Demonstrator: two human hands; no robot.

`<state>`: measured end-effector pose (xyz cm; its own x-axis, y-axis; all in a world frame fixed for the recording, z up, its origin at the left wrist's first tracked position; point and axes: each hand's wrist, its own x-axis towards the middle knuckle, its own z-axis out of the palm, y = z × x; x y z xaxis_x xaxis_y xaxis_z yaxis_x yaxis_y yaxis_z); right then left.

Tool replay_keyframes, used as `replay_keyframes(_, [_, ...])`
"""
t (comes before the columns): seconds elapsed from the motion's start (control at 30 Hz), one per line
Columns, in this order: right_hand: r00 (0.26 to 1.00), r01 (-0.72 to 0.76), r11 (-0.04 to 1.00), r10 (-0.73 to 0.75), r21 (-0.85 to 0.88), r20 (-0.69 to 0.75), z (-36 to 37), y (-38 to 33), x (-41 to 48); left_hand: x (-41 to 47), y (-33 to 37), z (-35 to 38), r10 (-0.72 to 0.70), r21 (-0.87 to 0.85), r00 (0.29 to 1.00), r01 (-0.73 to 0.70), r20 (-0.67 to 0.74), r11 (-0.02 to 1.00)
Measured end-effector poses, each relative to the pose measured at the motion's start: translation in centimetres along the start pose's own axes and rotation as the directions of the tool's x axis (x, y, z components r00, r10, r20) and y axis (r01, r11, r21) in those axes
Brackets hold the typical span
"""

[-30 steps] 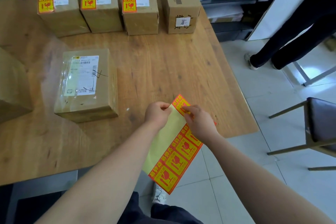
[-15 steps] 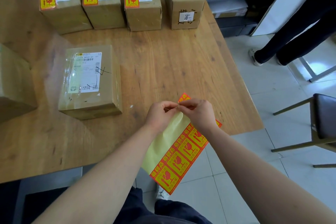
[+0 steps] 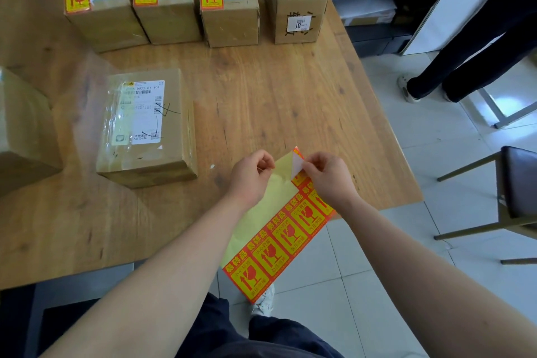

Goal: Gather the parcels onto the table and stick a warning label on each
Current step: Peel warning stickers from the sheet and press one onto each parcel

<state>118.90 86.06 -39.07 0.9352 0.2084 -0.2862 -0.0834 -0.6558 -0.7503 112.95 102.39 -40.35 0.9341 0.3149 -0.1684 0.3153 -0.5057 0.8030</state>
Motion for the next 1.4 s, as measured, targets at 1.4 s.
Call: replay_keyframes(1.4, [0.991, -0.079, 0.867, 0.014, 0.492, 0.135, 0.7, -8.9, -3.7, -3.5, 2.3, -6.4, -0.001, -0.058, 0.971, -0.014, -0.239, 0.998])
